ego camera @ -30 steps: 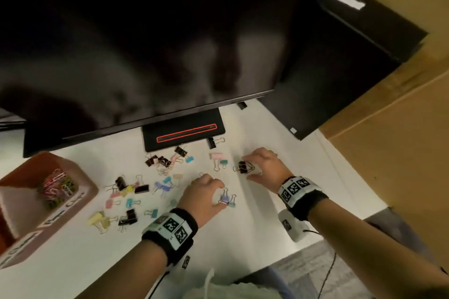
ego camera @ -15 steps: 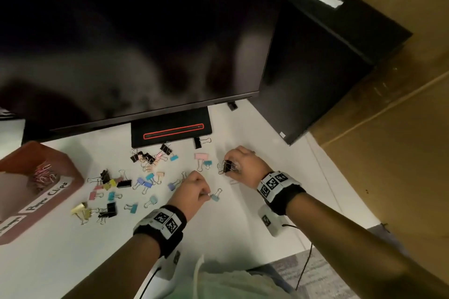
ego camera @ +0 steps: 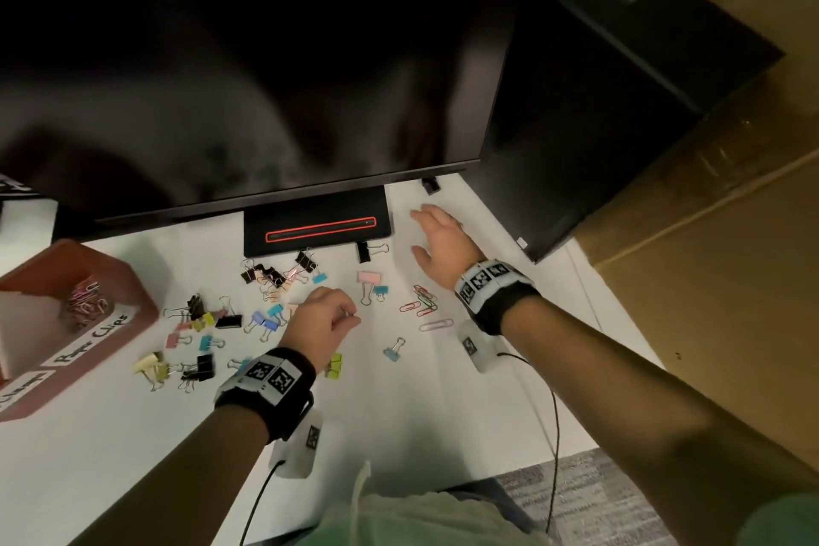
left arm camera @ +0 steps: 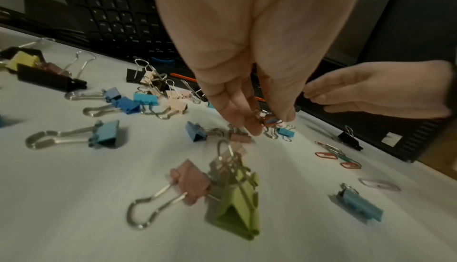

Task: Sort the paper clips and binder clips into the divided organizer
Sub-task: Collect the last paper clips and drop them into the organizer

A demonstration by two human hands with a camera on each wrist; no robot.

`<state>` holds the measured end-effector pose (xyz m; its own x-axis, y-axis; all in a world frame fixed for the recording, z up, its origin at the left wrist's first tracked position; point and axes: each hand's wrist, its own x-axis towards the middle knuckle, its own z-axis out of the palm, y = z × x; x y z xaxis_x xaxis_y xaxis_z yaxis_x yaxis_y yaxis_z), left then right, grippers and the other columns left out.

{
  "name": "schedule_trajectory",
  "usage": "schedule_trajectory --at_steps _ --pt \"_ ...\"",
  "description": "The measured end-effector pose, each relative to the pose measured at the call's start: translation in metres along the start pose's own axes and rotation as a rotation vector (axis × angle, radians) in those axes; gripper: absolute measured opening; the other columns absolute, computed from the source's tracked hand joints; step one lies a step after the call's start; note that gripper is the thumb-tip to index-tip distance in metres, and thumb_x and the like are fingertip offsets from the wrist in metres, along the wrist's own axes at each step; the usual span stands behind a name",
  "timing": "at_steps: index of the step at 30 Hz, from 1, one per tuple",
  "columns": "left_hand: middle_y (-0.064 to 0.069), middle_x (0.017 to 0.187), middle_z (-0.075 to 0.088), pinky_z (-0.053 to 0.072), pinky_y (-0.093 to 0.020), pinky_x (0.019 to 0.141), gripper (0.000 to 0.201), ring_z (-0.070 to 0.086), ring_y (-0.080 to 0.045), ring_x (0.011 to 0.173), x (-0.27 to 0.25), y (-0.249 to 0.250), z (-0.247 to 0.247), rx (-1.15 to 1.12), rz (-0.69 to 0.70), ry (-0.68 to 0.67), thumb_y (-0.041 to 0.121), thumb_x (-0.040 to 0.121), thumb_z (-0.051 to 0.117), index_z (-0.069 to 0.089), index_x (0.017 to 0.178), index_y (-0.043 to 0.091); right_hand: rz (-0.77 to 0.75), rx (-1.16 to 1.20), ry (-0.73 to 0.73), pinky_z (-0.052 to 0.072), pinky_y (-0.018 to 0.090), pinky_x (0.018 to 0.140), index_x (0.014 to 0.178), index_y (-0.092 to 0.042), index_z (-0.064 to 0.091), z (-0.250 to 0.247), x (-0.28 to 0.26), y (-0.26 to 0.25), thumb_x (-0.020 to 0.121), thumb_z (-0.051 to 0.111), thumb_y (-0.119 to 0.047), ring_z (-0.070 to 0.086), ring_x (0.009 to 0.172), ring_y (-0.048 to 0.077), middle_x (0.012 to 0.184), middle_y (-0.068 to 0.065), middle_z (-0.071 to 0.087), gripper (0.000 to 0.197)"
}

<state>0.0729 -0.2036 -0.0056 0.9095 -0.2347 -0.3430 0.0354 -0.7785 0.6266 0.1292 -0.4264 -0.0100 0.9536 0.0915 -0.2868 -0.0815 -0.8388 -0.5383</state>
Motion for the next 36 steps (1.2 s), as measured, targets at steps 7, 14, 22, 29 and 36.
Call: schedule_trajectory --at_steps 7,14,22,29,36 --pt "-0.001 0.101 0.058 0.053 -0.026 0.076 0.007 0.063 -0.015 0.084 -0.007 -0.006 -0.009 -0.162 -0.083 0.021 0.01 0.085 0.062 0.061 0.09 0.015 0.096 -0.161 -0.113 0.026 0.035 0.114 0.141 -0.004 0.028 0.001 0.079 -0.036 0.086 0.052 -0.01 0.03 0.137 0.031 0.148 0.018 0.03 0.06" --pt "-0.003 0.101 0.057 0.054 -0.025 0.073 0.021 0.064 -0.014 0.091 -0.007 -0.011 -0.008 -0.275 -0.071 -0.007 0.001 0.082 0.061 0.062 0.098 0.014 0.146 -0.288 -0.223 0.019 0.036 0.119 0.147 -0.003 0.008 0.01 0.088 -0.028 0.085 0.047 0.001 0.015 0.144 0.028 0.157 0.014 0.006 0.073" --pt "-0.003 0.11 0.056 0.05 -0.024 0.088 0.033 0.061 -0.013 0.093 0.006 -0.003 0.005 -0.177 0.012 -0.103 -0.004 0.078 0.064 0.061 0.107 0.012 -0.034 -0.323 -0.213 0.04 0.037 0.107 0.13 0.0 0.045 0.022 0.01 -0.001 0.088 0.049 -0.001 0.048 0.122 0.029 0.141 0.014 0.039 0.042" --pt "0.003 0.12 0.05 0.05 -0.024 0.089 0.044 0.056 -0.011 0.101 0.014 -0.002 0.009 -0.087 0.083 -0.214 0.008 0.075 0.071 0.057 0.116 0.018 -0.013 -0.03 -0.109 0.052 0.035 0.083 0.11 -0.012 0.059 0.014 -0.05 0.007 0.092 0.048 -0.009 0.063 0.092 0.024 0.1 0.009 0.067 0.022" --pt "0.004 0.111 0.053 0.049 -0.027 0.086 0.033 0.055 -0.01 0.095 0.005 -0.011 -0.002 0.134 0.07 -0.105 0.02 0.078 0.069 0.058 0.11 0.021 -0.016 0.015 -0.1 0.043 0.034 0.101 0.127 -0.012 0.052 0.031 -0.056 0.014 0.082 0.068 -0.019 0.05 0.116 0.022 0.127 0.007 0.052 0.048"
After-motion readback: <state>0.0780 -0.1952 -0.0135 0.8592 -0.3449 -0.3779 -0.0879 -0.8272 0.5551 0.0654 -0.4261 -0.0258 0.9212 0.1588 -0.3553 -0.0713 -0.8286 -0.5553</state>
